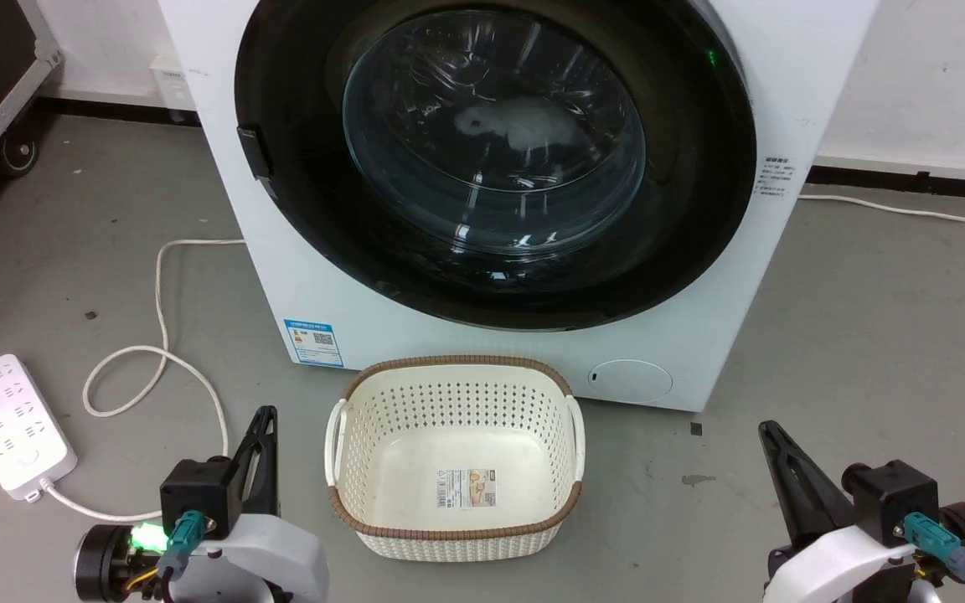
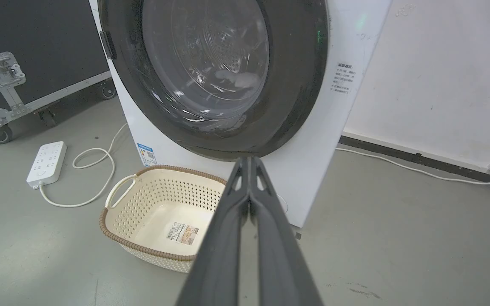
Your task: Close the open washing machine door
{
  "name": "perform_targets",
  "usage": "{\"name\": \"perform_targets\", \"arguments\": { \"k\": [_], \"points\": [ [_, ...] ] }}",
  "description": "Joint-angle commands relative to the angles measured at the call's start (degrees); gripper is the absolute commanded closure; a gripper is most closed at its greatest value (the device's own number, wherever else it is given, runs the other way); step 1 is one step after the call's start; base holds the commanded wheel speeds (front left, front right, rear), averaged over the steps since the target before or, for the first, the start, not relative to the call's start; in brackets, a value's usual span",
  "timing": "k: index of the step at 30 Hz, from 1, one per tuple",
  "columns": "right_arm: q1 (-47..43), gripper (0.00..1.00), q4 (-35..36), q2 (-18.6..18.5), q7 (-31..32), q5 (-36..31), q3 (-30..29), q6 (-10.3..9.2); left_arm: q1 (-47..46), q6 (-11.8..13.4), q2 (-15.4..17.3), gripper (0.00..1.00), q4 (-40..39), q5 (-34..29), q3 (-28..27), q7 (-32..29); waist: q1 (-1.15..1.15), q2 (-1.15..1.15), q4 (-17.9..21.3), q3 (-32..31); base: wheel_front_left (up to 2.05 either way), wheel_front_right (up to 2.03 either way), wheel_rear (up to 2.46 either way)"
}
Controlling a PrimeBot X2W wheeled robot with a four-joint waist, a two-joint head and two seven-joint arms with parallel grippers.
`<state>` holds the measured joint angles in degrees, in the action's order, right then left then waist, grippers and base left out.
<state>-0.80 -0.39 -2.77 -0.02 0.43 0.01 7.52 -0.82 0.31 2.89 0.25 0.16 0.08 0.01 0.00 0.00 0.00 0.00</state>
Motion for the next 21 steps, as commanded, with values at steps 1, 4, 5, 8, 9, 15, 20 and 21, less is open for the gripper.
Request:
{"name": "perform_targets", "arguments": {
  "k": [1, 4, 5, 8, 9, 15, 20, 21],
  "points": [
    [0.8, 1.00, 0.4, -0.1, 0.0, -0.4, 0.0, -0.03, 0.8, -0.3, 0.0, 1.00, -0.2, -0.2, -0.1, 0.0, 0.00, 0.00, 0.0, 0.0, 0.00, 0.00, 0.00],
    [0.8, 1.00, 0.4, -0.1, 0.0, -0.4, 0.0, -0.03, 0.8, -0.3, 0.0, 1.00, -0.2, -0.2, -0.1, 0.0, 0.00, 0.00, 0.0, 0.0, 0.00, 0.00, 0.00],
    [0.8, 1.00, 0.4, -0.1, 0.0, -0.4, 0.0, -0.03, 0.8, -0.3, 0.0, 1.00, -0.2, -0.2, -0.1, 0.0, 0.00, 0.00, 0.0, 0.0, 0.00, 0.00, 0.00],
    [0.8, 1.00, 0.4, -0.1, 0.0, -0.4, 0.0, -0.03, 0.8, -0.3, 0.0, 1.00, -0.2, -0.2, -0.1, 0.0, 0.00, 0.00, 0.0, 0.0, 0.00, 0.00, 0.00],
    [0.8, 1.00, 0.4, -0.1, 0.0, -0.4, 0.0, -0.03, 0.8, -0.3, 0.0, 1.00, -0.2, -0.2, -0.1, 0.0, 0.00, 0.00, 0.0, 0.0, 0.00, 0.00, 0.00],
    [0.8, 1.00, 0.4, -0.1, 0.0, -0.4, 0.0, -0.03, 0.8, -0.3, 0.0, 1.00, -0.2, -0.2, -0.1, 0.0, 0.00, 0.00, 0.0, 0.0, 0.00, 0.00, 0.00],
    [0.8, 1.00, 0.4, -0.1, 0.0, -0.4, 0.0, -0.03, 0.8, -0.3, 0.0, 1.00, -0.2, -0.2, -0.1, 0.0, 0.00, 0.00, 0.0, 0.0, 0.00, 0.00, 0.00],
    [0.8, 1.00, 0.4, -0.1, 0.0, -0.4, 0.0, -0.03, 0.8, -0.3, 0.0, 1.00, -0.2, -0.2, -0.1, 0.0, 0.00, 0.00, 0.0, 0.0, 0.00, 0.00, 0.00]
  ]
}}
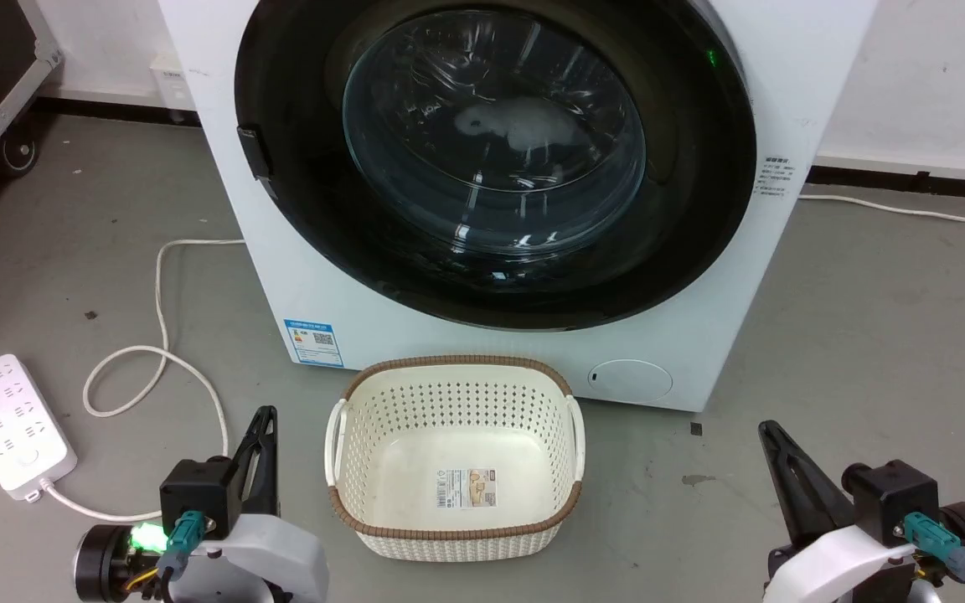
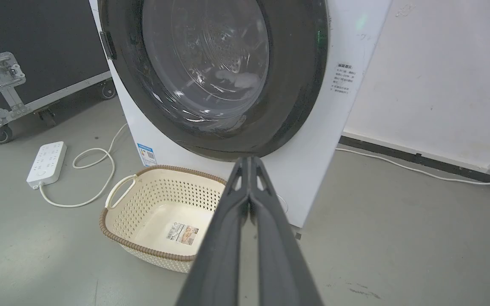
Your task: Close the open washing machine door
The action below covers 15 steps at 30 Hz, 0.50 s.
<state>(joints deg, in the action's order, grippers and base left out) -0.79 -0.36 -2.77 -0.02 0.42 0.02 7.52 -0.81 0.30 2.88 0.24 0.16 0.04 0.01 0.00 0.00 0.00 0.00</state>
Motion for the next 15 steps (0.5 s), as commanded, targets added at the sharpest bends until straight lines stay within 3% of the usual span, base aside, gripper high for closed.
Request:
{"name": "perform_targets", "arguments": {
  "k": [1, 15],
  "points": [
    [0.8, 1.00, 0.4, -0.1, 0.0, -0.4, 0.0, -0.03, 0.8, -0.3, 0.0, 1.00, -0.2, -0.2, 0.0, 0.0, 0.00, 0.00, 0.0, 0.0, 0.00, 0.00, 0.00],
    [0.8, 1.00, 0.4, -0.1, 0.0, -0.4, 0.0, -0.03, 0.8, -0.3, 0.0, 1.00, -0.2, -0.2, 0.0, 0.0, 0.00, 0.00, 0.0, 0.0, 0.00, 0.00, 0.00]
  ]
}}
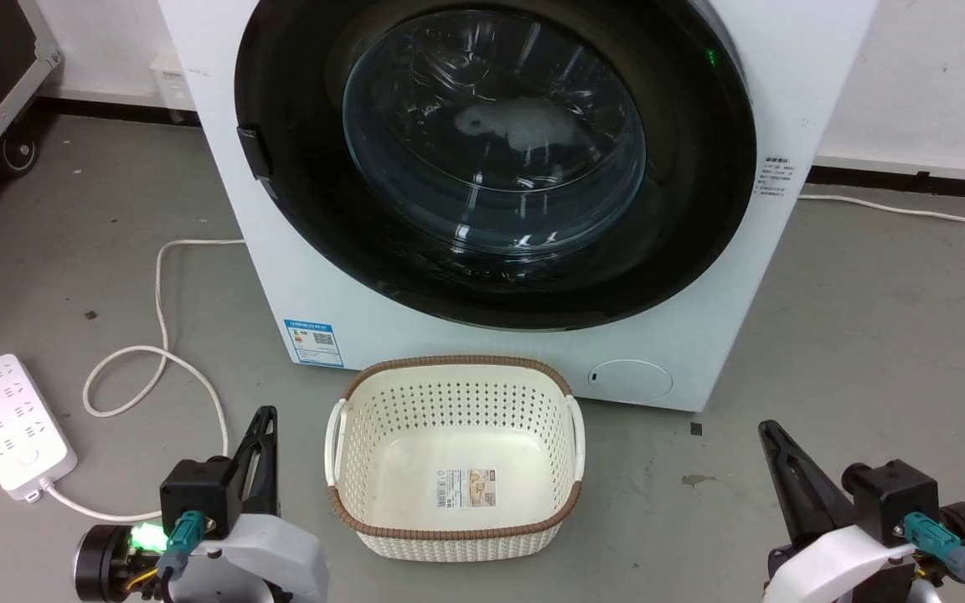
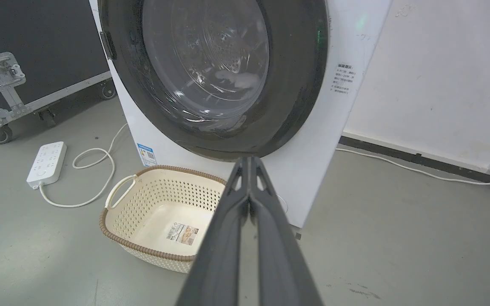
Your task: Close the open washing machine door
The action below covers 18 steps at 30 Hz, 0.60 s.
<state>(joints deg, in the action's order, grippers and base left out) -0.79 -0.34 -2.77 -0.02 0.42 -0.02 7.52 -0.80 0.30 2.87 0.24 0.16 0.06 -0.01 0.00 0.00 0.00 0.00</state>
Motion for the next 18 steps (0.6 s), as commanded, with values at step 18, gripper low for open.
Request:
{"name": "perform_targets", "arguments": {
  "k": [18],
  "points": [
    [0.8, 1.00, 0.3, -0.1, 0.0, -0.4, 0.0, -0.03, 0.8, -0.3, 0.0, 1.00, -0.2, -0.2, -0.1, 0.0, 0.00, 0.00, 0.0, 0.0, 0.00, 0.00, 0.00]
  ]
}}
